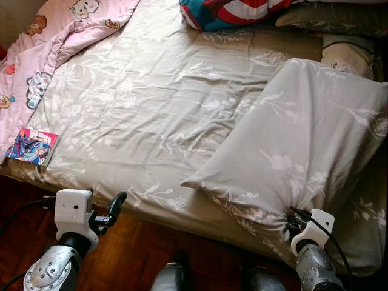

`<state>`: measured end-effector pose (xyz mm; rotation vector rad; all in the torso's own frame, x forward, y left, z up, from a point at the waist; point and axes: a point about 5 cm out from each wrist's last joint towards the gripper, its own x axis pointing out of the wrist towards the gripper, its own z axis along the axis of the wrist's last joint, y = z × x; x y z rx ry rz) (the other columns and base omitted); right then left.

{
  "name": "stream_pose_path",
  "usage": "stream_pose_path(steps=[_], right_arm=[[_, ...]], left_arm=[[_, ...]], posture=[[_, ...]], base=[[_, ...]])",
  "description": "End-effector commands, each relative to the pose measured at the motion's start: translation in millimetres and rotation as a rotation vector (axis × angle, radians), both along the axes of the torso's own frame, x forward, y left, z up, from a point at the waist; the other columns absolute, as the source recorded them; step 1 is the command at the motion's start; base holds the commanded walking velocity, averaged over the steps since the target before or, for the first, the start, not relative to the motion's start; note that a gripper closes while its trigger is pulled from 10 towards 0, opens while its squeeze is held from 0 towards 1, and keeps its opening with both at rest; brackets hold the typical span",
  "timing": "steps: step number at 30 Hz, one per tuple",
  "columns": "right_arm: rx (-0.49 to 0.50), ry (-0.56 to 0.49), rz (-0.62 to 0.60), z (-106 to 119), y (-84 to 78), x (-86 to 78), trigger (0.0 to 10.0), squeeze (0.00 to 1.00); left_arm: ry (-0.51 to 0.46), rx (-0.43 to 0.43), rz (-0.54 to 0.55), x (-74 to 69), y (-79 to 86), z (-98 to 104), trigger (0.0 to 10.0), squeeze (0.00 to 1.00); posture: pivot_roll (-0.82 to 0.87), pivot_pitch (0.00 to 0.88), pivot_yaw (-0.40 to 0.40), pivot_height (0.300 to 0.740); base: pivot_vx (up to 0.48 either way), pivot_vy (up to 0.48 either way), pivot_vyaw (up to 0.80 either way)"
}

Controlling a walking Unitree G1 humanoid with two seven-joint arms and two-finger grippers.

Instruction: Clean up the room

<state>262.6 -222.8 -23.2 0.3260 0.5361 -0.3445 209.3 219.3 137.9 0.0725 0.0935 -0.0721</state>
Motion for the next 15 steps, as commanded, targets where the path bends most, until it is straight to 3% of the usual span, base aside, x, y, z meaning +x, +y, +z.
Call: stream_pose_path(steps=[1, 15], right_arm=[[0.064, 0.153, 0.063, -28.7, 25.7, -27.5, 0.0, 0.00], [0.062, 0.149, 0.045, -28.8, 25.4, -28.1, 0.0, 0.00]], left_arm=[[0.036, 0.013, 0.034, -5.1, 8.2, -5.0, 10.0, 0.00], [0.035, 0.013, 0.036, -1.5, 9.2, -4.5, 10.0, 0.00]], posture=[[0.20, 0.483, 0.254, 0.740], [0.20, 0.493, 0.258, 0.740]], base=[[0.000, 0.000, 0.00], [0.000, 0.000, 0.00]])
